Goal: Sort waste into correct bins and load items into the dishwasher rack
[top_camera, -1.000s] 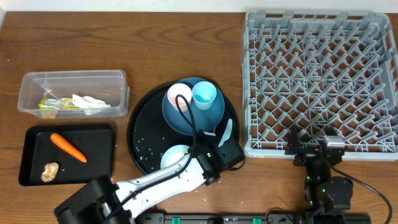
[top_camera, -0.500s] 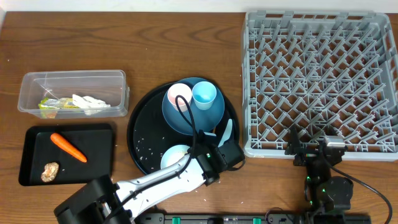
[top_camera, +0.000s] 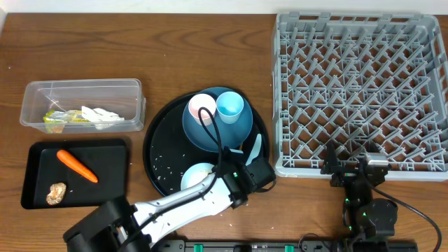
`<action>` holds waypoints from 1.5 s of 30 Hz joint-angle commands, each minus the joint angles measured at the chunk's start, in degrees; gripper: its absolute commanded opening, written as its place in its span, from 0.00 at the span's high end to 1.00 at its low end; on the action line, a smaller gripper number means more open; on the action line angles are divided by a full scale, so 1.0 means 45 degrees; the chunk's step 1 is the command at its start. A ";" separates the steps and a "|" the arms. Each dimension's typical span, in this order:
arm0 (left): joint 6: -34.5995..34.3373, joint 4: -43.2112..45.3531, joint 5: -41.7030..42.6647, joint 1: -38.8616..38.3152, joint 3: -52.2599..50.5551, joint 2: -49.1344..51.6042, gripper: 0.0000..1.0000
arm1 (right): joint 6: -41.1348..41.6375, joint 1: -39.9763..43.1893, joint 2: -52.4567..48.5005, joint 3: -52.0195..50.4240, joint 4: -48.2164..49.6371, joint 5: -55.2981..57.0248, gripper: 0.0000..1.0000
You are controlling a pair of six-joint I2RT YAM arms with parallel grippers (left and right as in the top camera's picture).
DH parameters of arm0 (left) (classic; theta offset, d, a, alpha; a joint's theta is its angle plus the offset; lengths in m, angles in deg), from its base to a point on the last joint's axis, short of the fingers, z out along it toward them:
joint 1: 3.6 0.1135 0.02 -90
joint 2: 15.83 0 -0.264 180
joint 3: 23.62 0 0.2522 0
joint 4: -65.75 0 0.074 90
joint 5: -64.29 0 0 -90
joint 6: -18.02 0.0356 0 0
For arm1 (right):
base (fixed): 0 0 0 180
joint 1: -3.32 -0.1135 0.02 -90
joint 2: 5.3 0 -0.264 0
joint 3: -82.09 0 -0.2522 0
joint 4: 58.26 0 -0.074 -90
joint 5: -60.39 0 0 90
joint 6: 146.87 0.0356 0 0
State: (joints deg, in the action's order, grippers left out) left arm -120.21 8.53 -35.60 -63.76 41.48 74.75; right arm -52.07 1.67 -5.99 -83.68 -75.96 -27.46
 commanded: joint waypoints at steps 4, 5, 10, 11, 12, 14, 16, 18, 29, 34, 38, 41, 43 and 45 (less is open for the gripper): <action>-0.0165 -0.0039 -0.0393 -0.0005 -0.0121 0.0170 0.69 | 0.0063 0.0053 0.0029 -0.0034 -0.0015 0.0087 0.01; -0.0160 -0.0039 -0.0393 -0.0005 -0.0121 0.0170 0.73 | 0.0063 0.0053 0.0029 -0.0034 -0.0019 0.0087 0.01; -0.0160 -0.0049 -0.0389 -0.0005 -0.0121 0.0170 0.81 | 0.0063 0.0053 0.0029 -0.0034 -0.0019 0.0087 0.01; -0.0160 -0.0049 -0.0389 -0.0005 -0.0121 0.0170 0.81 | 0.0063 0.0053 0.0029 -0.0034 -0.0019 0.0087 0.01; -0.0160 -0.0053 -0.0389 -0.0005 -0.0121 0.0170 0.81 | 0.0063 0.0053 0.0029 -0.0034 -0.0019 0.0087 0.01; -0.0165 -0.0083 -0.0384 -0.0005 -0.0121 0.0170 0.81 | 0.0063 0.0053 0.0029 -0.0034 -0.0019 0.0083 0.01; -0.0165 -0.0092 -0.0379 -0.0010 -0.0121 0.0170 0.81 | 0.0063 0.0053 0.0029 -0.0034 -0.0019 0.0087 0.01; -0.0165 -0.0097 -0.0379 -0.0010 -0.0121 0.0170 0.81 | 0.0063 0.0053 0.0029 -0.0034 -0.0019 0.0087 0.01; -0.0165 -0.0097 -0.0379 -0.0010 -0.0121 0.0175 0.76 | 0.0063 0.0053 0.0029 -0.0034 -0.0019 0.0087 0.01; -0.0165 -0.0107 -0.0379 -0.0010 -0.0121 0.0175 0.73 | 0.0063 0.0053 0.0029 -0.0034 -0.0019 0.0083 0.01; -0.0165 -0.0155 -0.0379 -0.0010 -0.0126 0.0175 0.73 | 0.0063 0.0053 0.0029 -0.0034 -0.0015 0.0087 0.01; -0.0165 -0.0194 -0.0379 -0.0010 -0.0146 0.0175 0.73 | 0.0063 0.0053 0.0029 -0.0034 -0.0019 0.0087 0.01; -0.0170 -0.0189 -0.0379 -0.0010 -0.0185 0.0175 0.73 | 0.0063 0.0053 0.0029 -0.0034 -0.0019 0.0087 0.01; -0.0170 -0.0185 -0.0379 -0.0010 -0.0238 0.0175 0.73 | 0.0063 0.0053 0.0029 -0.0034 -0.0019 0.0087 0.01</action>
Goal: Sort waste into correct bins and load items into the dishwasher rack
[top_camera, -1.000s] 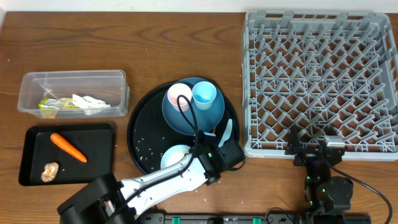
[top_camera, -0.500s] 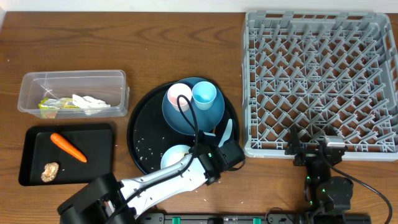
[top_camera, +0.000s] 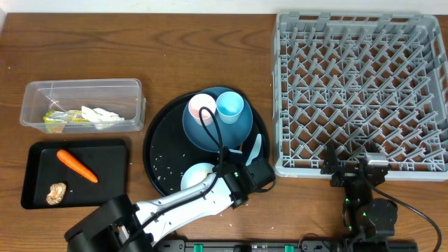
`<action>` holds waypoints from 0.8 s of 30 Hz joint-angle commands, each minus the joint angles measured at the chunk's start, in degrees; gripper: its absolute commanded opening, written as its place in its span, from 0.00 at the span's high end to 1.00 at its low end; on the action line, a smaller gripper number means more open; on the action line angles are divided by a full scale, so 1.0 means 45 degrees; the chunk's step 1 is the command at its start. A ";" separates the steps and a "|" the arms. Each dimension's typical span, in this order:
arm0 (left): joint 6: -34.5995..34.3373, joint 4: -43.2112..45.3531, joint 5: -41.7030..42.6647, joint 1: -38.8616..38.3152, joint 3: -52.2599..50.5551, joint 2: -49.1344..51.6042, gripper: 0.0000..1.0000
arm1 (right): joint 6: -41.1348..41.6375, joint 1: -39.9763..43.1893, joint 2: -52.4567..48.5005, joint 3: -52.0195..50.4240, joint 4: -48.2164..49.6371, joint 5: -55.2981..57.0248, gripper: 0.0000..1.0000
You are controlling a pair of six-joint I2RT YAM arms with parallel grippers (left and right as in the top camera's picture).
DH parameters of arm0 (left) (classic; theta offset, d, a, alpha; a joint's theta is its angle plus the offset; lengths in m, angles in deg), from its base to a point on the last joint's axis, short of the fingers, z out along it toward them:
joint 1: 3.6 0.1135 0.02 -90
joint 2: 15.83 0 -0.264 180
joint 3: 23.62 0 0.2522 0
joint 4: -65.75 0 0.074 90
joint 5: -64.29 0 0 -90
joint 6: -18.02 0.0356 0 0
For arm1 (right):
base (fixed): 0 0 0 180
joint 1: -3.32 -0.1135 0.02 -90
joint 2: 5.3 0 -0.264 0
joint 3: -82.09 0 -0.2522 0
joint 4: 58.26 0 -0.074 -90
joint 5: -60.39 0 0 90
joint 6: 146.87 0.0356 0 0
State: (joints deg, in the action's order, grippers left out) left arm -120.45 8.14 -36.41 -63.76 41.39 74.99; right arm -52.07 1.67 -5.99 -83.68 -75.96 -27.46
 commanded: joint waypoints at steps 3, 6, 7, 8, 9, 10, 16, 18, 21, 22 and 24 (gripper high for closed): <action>-0.0117 -0.0097 -0.0199 -0.0010 -0.0321 0.0121 0.73 | 0.0063 0.0053 0.0029 -0.0034 -0.0019 0.0087 0.01; -0.0117 -0.0097 -0.0199 -0.0010 -0.0340 0.0121 0.74 | 0.0063 0.0053 0.0029 -0.0034 -0.0019 0.0087 0.01; -0.0121 -0.0078 -0.0194 -0.0010 -0.0340 0.0121 0.74 | 0.0063 0.0053 0.0029 -0.0034 -0.0019 0.0087 0.01; -0.0121 -0.0044 -0.0189 -0.0010 -0.0340 0.0121 0.74 | 0.0063 0.0053 0.0029 -0.0034 -0.0019 0.0087 0.01; -0.0121 0.0000 -0.0189 -0.0010 -0.0340 0.0121 0.74 | 0.0063 0.0053 0.0029 -0.0034 -0.0019 0.0087 0.01; -0.0121 0.0039 -0.0189 -0.0010 -0.0340 0.0121 0.78 | 0.0063 0.0053 0.0029 -0.0034 -0.0019 0.0087 0.01; -0.0117 0.0199 -0.0010 -0.0010 -0.0340 0.0121 0.91 | 0.0063 0.0053 0.0029 -0.0034 -0.0019 0.0087 0.01; -0.0117 0.0189 0.0053 -0.0010 -0.0340 0.0121 0.93 | 0.0063 0.0053 0.0029 -0.0034 -0.0019 0.0087 0.01; -0.0102 0.0180 0.0044 -0.0010 -0.0340 0.0117 0.94 | 0.0063 0.0053 0.0029 -0.0034 -0.0019 0.0087 0.01; 0.0010 0.0185 0.0039 -0.0005 -0.0340 0.0112 0.94 | 0.0063 0.0053 0.0029 -0.0034 -0.0019 0.0087 0.01; 0.0398 0.0185 0.0029 -0.0005 -0.0325 0.0078 0.94 | 0.0063 0.0053 0.0029 -0.0034 -0.0019 0.0087 0.01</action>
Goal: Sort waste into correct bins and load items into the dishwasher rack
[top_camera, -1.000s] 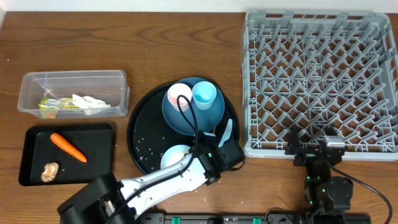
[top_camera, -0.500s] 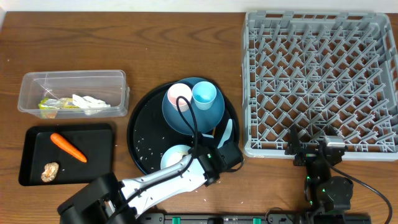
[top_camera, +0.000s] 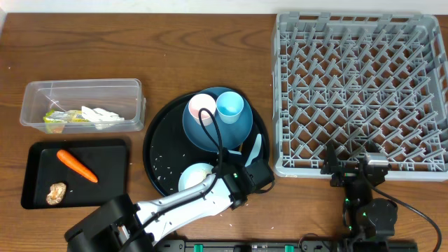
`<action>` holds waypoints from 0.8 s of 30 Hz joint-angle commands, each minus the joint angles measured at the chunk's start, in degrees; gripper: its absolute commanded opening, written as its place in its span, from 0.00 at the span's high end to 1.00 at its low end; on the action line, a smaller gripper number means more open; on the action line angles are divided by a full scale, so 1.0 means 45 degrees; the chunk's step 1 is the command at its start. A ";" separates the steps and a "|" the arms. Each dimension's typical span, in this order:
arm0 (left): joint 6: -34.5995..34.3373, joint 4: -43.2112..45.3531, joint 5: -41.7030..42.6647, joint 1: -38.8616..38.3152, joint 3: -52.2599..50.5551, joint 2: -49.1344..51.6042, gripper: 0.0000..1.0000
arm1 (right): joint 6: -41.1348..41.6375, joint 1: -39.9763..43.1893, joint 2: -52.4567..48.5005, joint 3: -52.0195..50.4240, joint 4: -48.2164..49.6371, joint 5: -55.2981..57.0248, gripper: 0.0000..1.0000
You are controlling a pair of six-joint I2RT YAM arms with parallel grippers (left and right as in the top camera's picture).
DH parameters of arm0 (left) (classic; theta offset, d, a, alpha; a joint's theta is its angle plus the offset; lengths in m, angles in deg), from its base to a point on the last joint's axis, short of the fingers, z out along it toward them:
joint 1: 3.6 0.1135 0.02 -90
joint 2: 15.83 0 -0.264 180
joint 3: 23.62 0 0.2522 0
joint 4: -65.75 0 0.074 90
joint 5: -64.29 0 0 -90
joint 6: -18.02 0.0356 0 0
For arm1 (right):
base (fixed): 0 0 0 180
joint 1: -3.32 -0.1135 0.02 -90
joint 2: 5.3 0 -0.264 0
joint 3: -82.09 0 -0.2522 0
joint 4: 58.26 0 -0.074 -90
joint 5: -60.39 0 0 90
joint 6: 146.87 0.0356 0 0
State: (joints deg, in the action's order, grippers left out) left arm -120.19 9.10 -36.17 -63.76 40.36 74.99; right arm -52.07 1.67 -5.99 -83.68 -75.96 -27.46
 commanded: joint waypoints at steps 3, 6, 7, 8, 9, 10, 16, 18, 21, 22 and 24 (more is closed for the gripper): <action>0.0559 -0.0291 -0.0024 0.0087 0.0087 0.0039 0.94 | 0.0063 0.0053 0.0029 -0.0034 -0.0019 0.0087 0.01; 0.0563 -0.0845 -0.0029 0.0384 0.0432 -0.0010 0.94 | 0.0063 0.0053 0.0029 -0.0034 -0.0019 0.0087 0.01; 0.0568 -0.0996 -0.0024 0.0500 0.0534 -0.0019 0.94 | 0.0063 0.0053 0.0029 -0.0034 -0.0019 0.0083 0.01; 0.0593 -0.1127 -0.0024 0.0661 0.0636 -0.0044 0.94 | 0.0063 0.0053 0.0029 -0.0034 -0.0019 0.0087 0.01; 0.0670 -0.1175 -0.0015 0.0821 0.0685 -0.0073 0.94 | 0.0063 0.0053 0.0029 -0.0034 -0.0015 0.0087 0.01; 0.0714 -0.1195 -0.0015 0.0947 0.0704 -0.0107 0.94 | 0.0063 0.0053 0.0029 -0.0034 -0.0019 0.0087 0.01; 0.1501 -0.1316 0.0083 0.1545 0.0709 -0.0306 0.94 | 0.0063 0.0053 0.0029 -0.0034 -0.0019 0.0087 0.01; 0.1914 -0.1321 0.0223 0.1700 0.0709 -0.0442 0.94 | 0.0063 0.0053 0.0029 -0.0034 -0.0019 0.0087 0.01; 0.2511 -0.1350 0.0223 0.1875 0.0709 -0.0743 0.94 | 0.0063 0.0053 0.0029 -0.0034 -0.0015 0.0087 0.01; 0.2817 -0.1350 0.0223 0.1919 0.0709 -0.0855 0.94 | 0.0063 0.0053 0.0029 -0.0039 -0.0019 0.0087 0.01; 0.3405 -0.1345 0.0219 0.2011 0.0709 -0.1083 0.94 | 0.0063 0.0053 0.0029 -0.0034 -0.0019 0.0087 0.01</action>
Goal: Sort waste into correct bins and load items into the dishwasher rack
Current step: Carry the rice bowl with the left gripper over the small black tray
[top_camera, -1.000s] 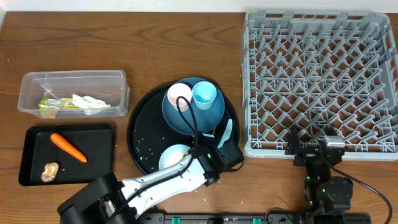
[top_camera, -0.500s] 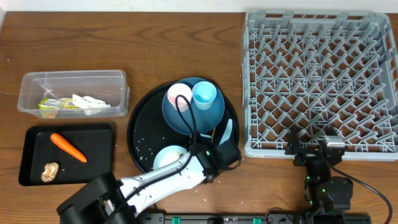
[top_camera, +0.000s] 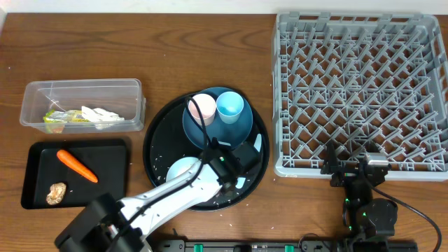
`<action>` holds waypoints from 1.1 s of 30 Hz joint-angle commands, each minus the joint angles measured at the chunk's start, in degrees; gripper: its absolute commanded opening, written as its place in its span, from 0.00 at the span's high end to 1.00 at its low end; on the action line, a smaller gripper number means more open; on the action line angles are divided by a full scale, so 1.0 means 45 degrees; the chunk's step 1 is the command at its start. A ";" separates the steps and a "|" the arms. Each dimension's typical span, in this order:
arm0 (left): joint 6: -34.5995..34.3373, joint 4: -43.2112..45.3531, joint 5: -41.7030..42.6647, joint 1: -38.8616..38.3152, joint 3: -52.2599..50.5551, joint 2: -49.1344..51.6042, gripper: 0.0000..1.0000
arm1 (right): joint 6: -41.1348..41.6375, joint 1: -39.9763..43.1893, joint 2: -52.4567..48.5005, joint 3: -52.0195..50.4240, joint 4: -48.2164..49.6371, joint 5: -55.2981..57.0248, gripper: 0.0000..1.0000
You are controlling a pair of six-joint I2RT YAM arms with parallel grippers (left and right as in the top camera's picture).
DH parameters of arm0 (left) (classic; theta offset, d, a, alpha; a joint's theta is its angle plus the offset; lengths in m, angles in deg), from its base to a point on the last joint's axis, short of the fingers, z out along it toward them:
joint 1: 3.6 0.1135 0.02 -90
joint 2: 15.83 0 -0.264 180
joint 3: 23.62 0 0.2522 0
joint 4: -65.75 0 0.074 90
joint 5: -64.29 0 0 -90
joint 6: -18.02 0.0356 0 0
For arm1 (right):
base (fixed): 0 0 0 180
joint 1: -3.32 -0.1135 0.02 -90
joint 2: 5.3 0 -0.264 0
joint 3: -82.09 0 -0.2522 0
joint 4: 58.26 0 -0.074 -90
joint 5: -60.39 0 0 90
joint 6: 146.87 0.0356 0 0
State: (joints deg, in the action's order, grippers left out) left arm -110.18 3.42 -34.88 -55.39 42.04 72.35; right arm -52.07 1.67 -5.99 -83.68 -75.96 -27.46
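Note:
A black round tray [top_camera: 155, 150] holds a blue plate [top_camera: 241, 126] with a pink cup [top_camera: 201, 107] and a light blue cup [top_camera: 229, 106] on it. A white bowl [top_camera: 182, 170] sits at the tray's front left. A light blue spoon [top_camera: 257, 143] pokes out at the tray's right side. My left gripper [top_camera: 240, 155] hangs over the tray just left of the spoon, its fingers hidden under the wrist. My right gripper [top_camera: 337, 162] rests at the front edge of the grey dishwasher rack [top_camera: 357, 84].
A clear plastic bin [top_camera: 82, 105] with wrappers stands at the left. In front of it a black rectangular tray [top_camera: 35, 175] holds a carrot [top_camera: 75, 165] and a brown scrap [top_camera: 56, 193]. White crumbs lie on the round tray.
My left gripper has moved up and left from the tray's front right rim to over the tray beside the spoon. The white bowl now lies a little further left. The right arm is unchanged.
At each of the three earlier moments my left gripper stayed at the round tray's front right rim, below the spoon, and the right arm stayed parked by the rack. Now the left gripper is further in over the tray, and the bowl has shifted left.

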 commanded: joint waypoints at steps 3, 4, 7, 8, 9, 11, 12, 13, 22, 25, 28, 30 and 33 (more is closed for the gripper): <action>0.2259 -0.0068 -0.0112 0.0243 0.0335 -0.0884 0.94 | 0.0063 0.0053 0.0029 -0.0034 -0.0019 0.0083 0.01; 0.2691 -0.0058 -0.0112 0.0257 0.0335 -0.1025 0.94 | 0.0063 0.0053 0.0029 -0.0034 -0.0015 0.0087 0.01; 0.3735 -0.0058 -0.0112 0.0306 0.0335 -0.1477 0.94 | 0.0063 0.0053 0.0029 -0.0034 -0.0019 0.0087 0.01; 0.4007 -0.0063 -0.0117 0.0335 0.0335 -0.1642 0.94 | 0.0063 0.0053 0.0029 -0.0034 -0.0015 0.0087 0.01; 0.4163 -0.0097 -0.0117 0.0398 0.0335 -0.1802 0.94 | 0.0063 0.0053 0.0029 -0.0034 -0.0019 0.0087 0.01; 0.4211 -0.0146 -0.0117 0.0617 0.0335 -0.2113 0.94 | 0.0063 0.0053 0.0029 -0.0034 -0.0019 0.0087 0.01; 0.4211 -0.0189 -0.0117 0.0806 0.0335 -0.2283 0.94 | 0.0063 0.0053 0.0029 -0.0034 -0.0019 0.0087 0.01; 0.4206 -0.0243 -0.0112 0.1035 0.0335 -0.2448 0.94 | 0.0063 0.0053 0.0029 -0.0034 -0.0019 0.0087 0.01; 0.5003 -0.1180 -0.0058 0.3954 0.0335 -0.3968 0.94 | 0.0063 0.0053 0.0029 -0.0034 -0.0019 0.0087 0.01; 0.5591 -0.1447 -0.0063 0.5071 0.0335 -0.4483 0.94 | 0.0063 0.0053 0.0029 -0.0034 -0.0019 0.0087 0.01; 0.5731 -0.1535 0.0010 0.6300 0.0335 -0.4901 0.94 | 0.0063 0.0053 0.0029 -0.0034 -0.0019 0.0087 0.01; 0.6241 -0.1365 0.1132 0.7427 0.0335 -0.5183 0.94 | 0.0063 0.0053 0.0029 -0.0034 -0.0019 0.0083 0.01; 0.6800 -0.1117 0.2628 0.9068 0.0335 -0.5416 0.94 | 0.0063 0.0053 0.0029 -0.0034 -0.0019 0.0087 0.01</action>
State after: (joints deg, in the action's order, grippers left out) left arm -83.60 -1.94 -29.85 -19.39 42.04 49.25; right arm -52.07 1.67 -5.99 -83.68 -75.96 -27.46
